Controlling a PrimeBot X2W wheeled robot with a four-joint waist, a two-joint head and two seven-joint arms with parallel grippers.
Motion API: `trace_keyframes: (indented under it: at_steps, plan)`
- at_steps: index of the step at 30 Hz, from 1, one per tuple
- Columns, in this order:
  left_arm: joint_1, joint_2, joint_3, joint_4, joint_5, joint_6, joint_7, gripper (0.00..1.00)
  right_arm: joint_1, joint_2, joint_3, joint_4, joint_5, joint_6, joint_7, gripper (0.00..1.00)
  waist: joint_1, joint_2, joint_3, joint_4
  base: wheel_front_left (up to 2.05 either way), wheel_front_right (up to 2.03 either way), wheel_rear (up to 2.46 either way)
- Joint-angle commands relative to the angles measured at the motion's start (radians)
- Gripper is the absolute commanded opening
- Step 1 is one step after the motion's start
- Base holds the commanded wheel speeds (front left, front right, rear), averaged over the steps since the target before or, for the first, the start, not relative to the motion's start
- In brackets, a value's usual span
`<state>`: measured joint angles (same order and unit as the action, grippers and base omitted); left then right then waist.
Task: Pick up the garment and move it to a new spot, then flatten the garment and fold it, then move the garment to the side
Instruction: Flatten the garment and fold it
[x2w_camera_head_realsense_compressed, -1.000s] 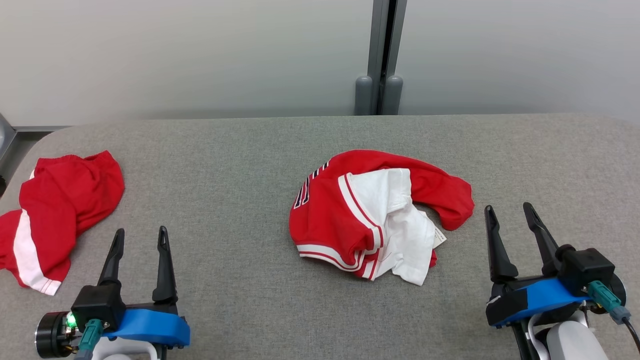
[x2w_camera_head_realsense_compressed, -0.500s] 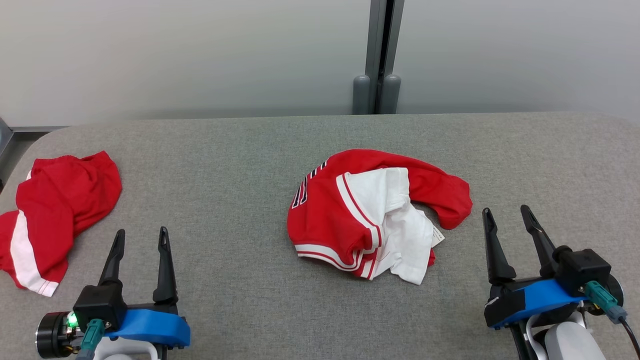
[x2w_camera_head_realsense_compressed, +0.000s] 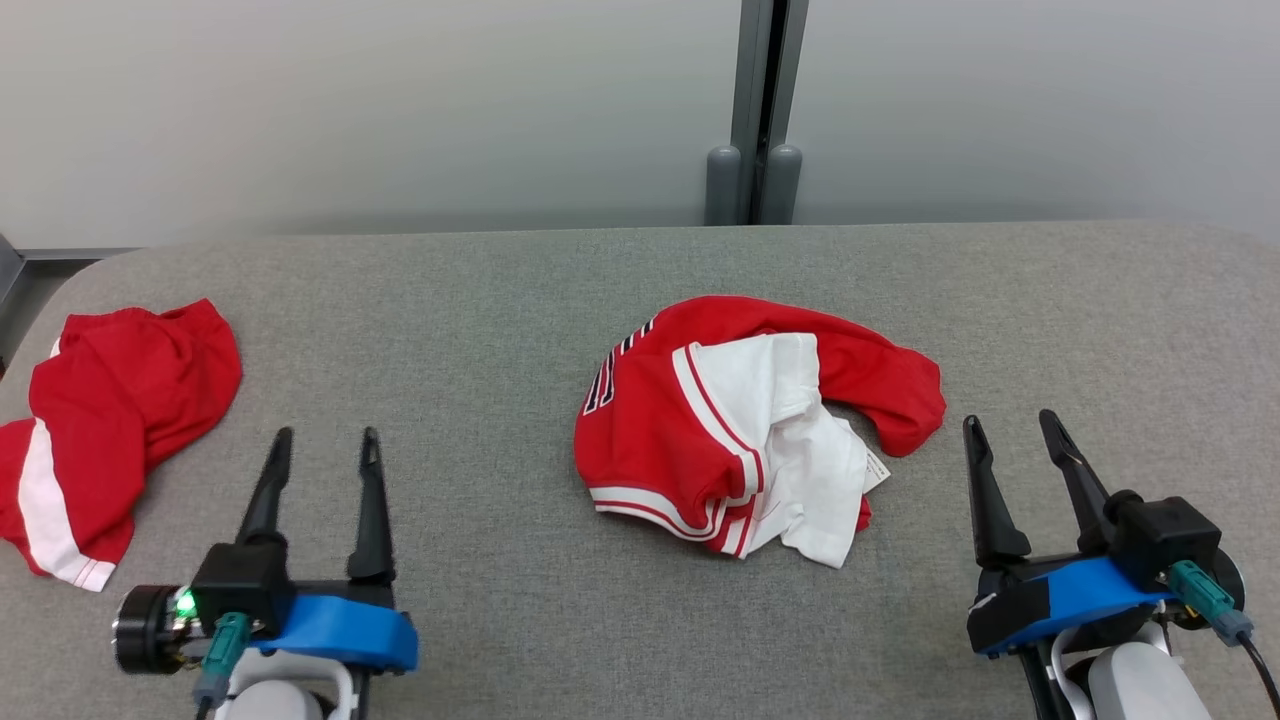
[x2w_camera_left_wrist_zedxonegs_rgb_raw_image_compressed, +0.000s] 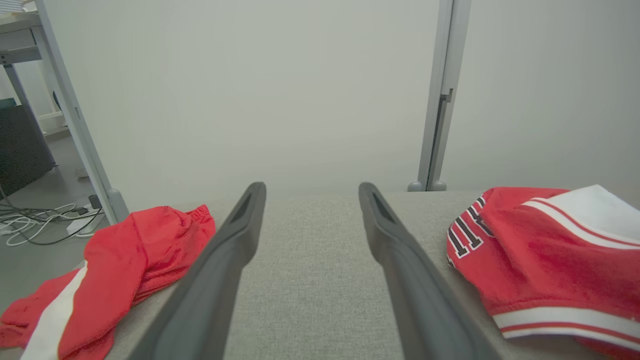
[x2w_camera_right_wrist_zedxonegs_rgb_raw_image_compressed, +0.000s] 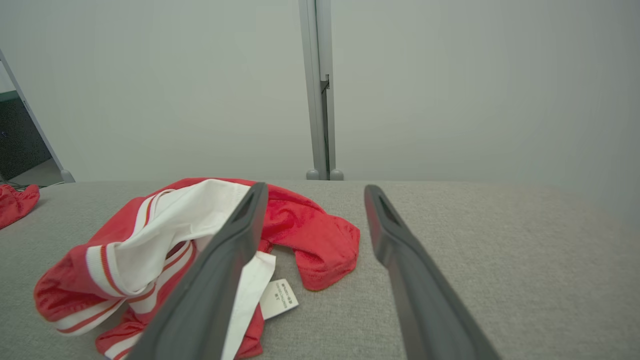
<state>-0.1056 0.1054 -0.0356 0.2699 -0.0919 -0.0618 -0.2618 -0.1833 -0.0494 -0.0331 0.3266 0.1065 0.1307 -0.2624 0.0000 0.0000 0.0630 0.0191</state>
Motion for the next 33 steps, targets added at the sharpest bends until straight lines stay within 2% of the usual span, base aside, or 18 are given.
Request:
trace_keyframes:
  at_steps: [1, 10, 20, 28, 33]
  plan:
    - [-0.02, -0.008, -0.017, -0.008, 0.012, -0.007, -0.005, 1.0, -0.01, -0.002, 0.0, 0.001, 0.003, 0.0, -0.004, 1.0, 0.0, 0.0, 0.001, 0.0, 0.0, 0.0, 0.0]
    - [-0.135, -0.038, -0.214, 0.004, 0.047, -0.053, -0.005, 1.0, -0.031, -0.002, 0.011, -0.001, 0.012, 0.0, -0.004, 1.0, 0.0, 0.0, 0.03, -0.027, 0.0, 0.0, 0.0]
    - [-0.228, -0.046, -0.418, 0.108, 0.052, -0.069, -0.004, 1.0, -0.049, -0.002, 0.005, -0.01, 0.028, 0.0, -0.004, 1.0, 0.0, 0.0, 0.078, -0.089, 0.0, 0.0, 0.0]
    - [-0.267, -0.027, -0.514, 0.247, 0.037, -0.068, 0.004, 1.0, -0.071, -0.002, -0.001, -0.019, 0.035, 0.0, -0.004, 1.0, 0.0, 0.0, 0.127, -0.126, 0.0, 0.0, 0.0]
    - [-0.298, -0.016, -0.536, 0.341, 0.022, -0.068, 0.003, 1.0, -0.082, -0.002, 0.004, -0.025, 0.042, 0.0, -0.004, 1.0, 0.0, 0.0, 0.152, -0.146, 0.0, 0.0, 0.0]
